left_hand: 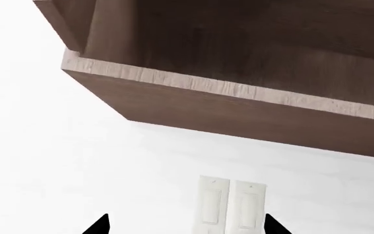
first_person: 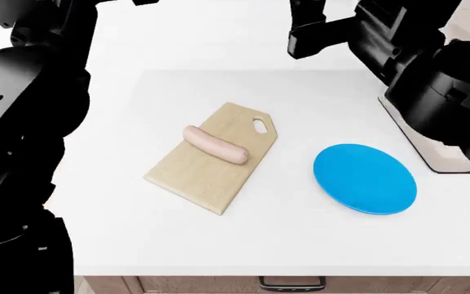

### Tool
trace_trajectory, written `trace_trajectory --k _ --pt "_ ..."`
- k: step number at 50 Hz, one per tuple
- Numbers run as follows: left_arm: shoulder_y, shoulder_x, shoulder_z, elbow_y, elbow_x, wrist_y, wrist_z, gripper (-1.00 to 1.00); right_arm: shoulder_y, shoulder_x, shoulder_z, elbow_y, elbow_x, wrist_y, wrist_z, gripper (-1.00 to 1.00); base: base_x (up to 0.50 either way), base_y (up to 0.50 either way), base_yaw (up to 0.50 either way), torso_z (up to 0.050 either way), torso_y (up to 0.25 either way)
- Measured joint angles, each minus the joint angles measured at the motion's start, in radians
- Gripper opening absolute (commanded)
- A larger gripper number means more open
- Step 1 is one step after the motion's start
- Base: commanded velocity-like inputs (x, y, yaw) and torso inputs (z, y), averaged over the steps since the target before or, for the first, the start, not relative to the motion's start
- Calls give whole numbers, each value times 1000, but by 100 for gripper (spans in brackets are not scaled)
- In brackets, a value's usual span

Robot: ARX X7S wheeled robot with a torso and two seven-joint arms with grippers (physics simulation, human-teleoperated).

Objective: Pick the sausage from the plate and place it on the cutting board. Then pick the condiment bottle from the cabinet and place it next to the cutting board.

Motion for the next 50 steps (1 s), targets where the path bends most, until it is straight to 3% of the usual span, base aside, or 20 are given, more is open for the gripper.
trace_trajectory --k 9,17,40,50 --pt "-134 38 65 -353 72 93 77 100 15 131 80 -166 27 -59 89 100 0 0 0 0 0" --pt "-186 55 100 -528 105 147 125 100 89 218 145 -276 62 -47 156 100 0 0 0 0 0" --pt "-252 65 147 -699 131 203 188 100 306 300 241 -349 142 96 241 100 0 0 0 0 0" --pt "-296 74 163 -755 138 212 207 100 357 315 261 -357 156 139 252 100 85 -500 0 0 0"
